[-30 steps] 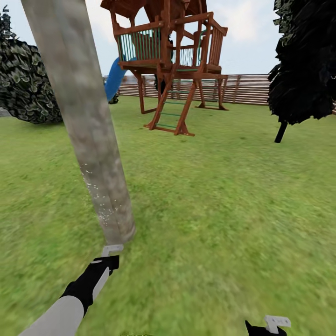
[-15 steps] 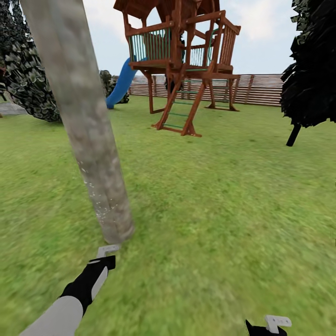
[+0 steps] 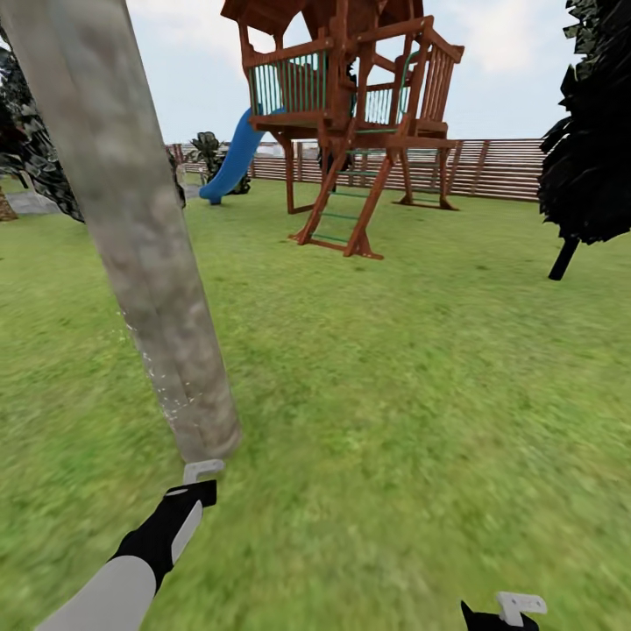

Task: In the garden, pick up the pesticide atomizer on the floor and spray pesticide onto both trees until each tree trunk is fully covered.

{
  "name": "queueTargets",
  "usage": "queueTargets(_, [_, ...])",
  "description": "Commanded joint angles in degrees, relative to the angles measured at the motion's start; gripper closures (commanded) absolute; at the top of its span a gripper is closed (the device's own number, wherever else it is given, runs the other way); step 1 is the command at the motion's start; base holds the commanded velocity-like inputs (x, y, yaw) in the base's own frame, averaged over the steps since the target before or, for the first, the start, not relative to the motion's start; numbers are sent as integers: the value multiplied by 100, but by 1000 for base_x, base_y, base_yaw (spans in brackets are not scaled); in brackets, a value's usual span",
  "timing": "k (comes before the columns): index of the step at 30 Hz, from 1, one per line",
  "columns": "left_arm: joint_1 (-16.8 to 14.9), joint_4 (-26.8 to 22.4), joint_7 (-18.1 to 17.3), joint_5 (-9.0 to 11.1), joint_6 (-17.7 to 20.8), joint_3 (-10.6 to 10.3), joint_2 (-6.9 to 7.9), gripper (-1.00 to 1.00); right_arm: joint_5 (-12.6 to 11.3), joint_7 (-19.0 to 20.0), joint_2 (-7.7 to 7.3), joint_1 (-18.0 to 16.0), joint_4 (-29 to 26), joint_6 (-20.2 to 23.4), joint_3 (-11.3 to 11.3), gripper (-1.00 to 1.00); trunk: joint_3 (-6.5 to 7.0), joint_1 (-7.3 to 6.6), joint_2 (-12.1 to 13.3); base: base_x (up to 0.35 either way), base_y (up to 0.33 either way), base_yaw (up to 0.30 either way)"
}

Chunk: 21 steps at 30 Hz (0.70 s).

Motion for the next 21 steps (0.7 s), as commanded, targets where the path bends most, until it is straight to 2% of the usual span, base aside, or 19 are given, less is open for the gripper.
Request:
queueTargets(1, [-3, -1, -1, -2, 0, 0, 6, 100, 0, 0, 1, 0, 0, 0, 0, -100, 0, 0, 0, 172, -249, 270])
queueTargets(12, [0, -2, 1, -2, 0, 1, 9, 100, 0, 0, 1, 0, 0, 0, 0, -100, 0, 0, 0, 158, -249, 273])
queueTargets(18, [0, -2, 1, -10, 0, 1, 9, 100, 0, 0, 1, 0, 0, 0, 0, -100, 0, 0, 0, 56, -266, 272])
queueTargets(21, [-2, -2, 1, -10, 0, 6, 9, 100, 0, 0, 1, 0, 0, 0, 3, -100, 0, 0, 0, 1, -269, 101])
